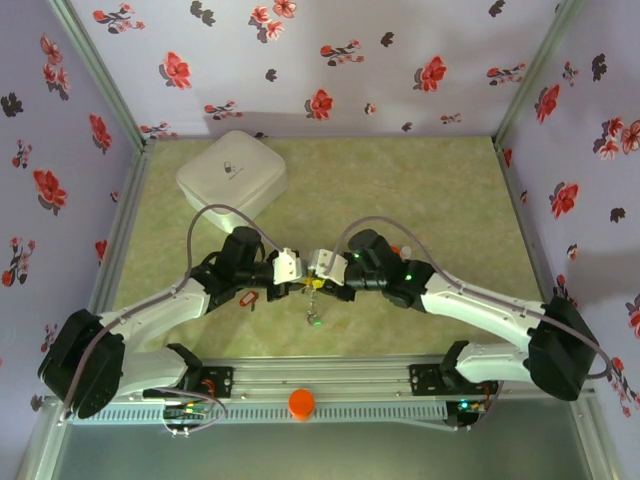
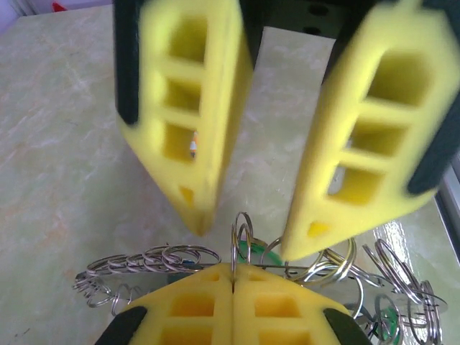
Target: Put the keys on the keyring
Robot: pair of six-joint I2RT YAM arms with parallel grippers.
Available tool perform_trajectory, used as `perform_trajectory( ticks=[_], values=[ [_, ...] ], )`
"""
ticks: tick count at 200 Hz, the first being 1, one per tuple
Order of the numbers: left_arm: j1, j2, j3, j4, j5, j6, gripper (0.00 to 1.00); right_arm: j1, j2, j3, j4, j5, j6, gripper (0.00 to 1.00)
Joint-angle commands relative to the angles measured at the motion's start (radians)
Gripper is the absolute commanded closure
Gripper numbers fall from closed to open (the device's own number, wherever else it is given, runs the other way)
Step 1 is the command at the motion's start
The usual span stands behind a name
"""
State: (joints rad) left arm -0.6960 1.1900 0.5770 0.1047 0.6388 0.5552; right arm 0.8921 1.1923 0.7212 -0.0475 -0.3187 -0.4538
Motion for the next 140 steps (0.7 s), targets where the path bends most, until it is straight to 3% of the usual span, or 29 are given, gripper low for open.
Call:
perform_trajectory(
  ticks=[1, 18, 66, 140],
  values=[
    [-0.005, -0.013, -0.027, 0.097, 0.053, -0.035, 1.0, -0.085, -0.074, -0.12, 0.252, -0.178, 0.157, 0.66],
    [-0.004, -0.013, -0.055, 0.165, 0.062, -0.066, 1.0, -0.098, -0.085, -0.166, 0.317, -0.215, 0.189, 0.66],
    [-0.002, 0.0, -0.117, 0.365, 0.074, -0.151, 1.0, -0.099, -0.06, -0.178, 0.294, -0.217, 0.172, 0.67],
    [-0.002, -0.002, -0.128, 0.39, 0.103, -0.173, 1.0, -0.104, -0.005, -0.163, 0.336, -0.261, 0.189, 0.78]
  ],
)
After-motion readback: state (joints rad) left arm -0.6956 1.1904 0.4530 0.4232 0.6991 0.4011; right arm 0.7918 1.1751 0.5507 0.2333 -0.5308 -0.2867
